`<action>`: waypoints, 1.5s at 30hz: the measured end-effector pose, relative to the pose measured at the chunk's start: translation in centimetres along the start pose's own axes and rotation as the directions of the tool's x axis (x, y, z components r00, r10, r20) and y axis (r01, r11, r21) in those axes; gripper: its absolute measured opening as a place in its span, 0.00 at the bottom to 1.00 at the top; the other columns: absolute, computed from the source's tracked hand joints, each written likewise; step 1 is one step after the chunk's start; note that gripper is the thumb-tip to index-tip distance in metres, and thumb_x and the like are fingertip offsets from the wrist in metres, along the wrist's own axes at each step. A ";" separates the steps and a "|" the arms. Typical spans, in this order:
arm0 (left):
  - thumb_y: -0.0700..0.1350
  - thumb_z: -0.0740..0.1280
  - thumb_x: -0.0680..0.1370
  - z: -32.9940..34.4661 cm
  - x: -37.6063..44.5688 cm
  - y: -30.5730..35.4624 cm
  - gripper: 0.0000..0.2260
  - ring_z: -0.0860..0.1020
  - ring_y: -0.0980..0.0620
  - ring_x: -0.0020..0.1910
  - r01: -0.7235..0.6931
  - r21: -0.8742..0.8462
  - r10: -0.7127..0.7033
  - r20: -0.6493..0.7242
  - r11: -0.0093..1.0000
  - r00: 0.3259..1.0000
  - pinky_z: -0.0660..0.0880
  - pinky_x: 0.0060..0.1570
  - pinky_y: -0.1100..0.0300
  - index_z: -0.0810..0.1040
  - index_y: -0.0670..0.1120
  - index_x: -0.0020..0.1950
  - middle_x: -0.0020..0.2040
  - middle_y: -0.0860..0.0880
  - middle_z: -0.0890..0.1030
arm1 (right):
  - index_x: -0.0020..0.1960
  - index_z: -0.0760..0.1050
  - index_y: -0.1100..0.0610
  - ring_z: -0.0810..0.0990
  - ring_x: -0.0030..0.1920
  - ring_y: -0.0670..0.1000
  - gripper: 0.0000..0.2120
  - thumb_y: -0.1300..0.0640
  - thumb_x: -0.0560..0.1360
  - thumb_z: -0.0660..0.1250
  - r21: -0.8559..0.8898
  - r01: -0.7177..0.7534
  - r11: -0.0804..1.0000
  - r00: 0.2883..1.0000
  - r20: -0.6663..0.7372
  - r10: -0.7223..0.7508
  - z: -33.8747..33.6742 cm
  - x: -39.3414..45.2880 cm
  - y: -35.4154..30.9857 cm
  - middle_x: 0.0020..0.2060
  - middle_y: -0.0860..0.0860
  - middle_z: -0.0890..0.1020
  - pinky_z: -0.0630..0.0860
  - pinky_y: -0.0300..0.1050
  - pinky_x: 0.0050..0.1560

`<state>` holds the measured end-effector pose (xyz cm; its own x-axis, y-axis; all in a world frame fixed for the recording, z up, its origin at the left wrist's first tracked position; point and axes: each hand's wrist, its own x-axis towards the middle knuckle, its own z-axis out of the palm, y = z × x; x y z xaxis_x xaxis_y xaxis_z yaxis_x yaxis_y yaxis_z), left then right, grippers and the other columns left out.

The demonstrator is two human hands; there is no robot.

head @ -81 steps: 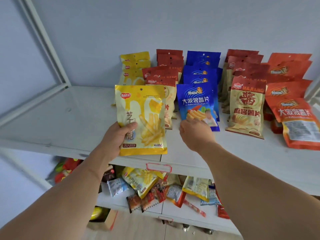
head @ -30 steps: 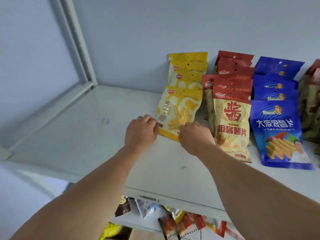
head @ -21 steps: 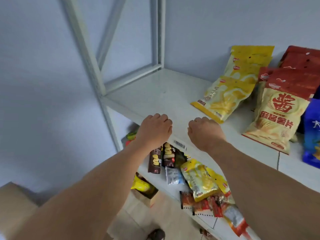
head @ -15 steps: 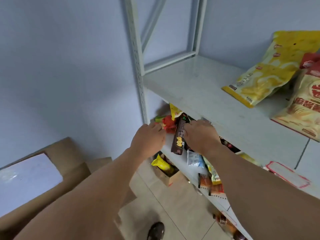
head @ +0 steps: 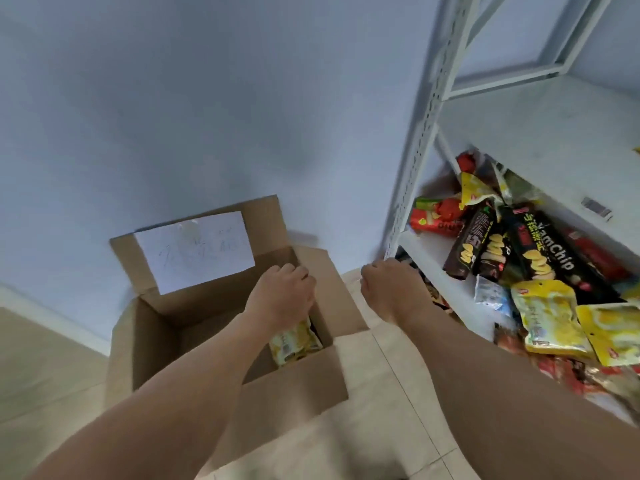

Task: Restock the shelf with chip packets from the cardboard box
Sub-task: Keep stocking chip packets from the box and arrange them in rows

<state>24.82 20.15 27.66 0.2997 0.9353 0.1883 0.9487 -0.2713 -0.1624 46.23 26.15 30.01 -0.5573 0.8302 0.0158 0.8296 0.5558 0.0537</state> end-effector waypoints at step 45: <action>0.54 0.62 0.83 53.3 -13.9 -11.9 0.09 0.80 0.45 0.53 0.833 -0.101 -0.287 0.955 -0.544 -0.072 0.76 0.59 0.51 0.76 0.50 0.55 0.46 0.49 0.80 | 0.77 0.59 0.55 0.68 0.72 0.62 0.50 0.35 0.65 0.77 0.098 -0.855 0.509 0.345 0.840 0.418 53.6 21.1 -18.9 0.73 0.59 0.66 0.69 0.60 0.69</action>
<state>3.98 22.55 -24.63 -0.3906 0.2274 -0.8920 -0.2563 0.9038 0.3426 20.70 35.45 -24.15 0.1848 0.5548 -0.8112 0.9024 -0.4228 -0.0835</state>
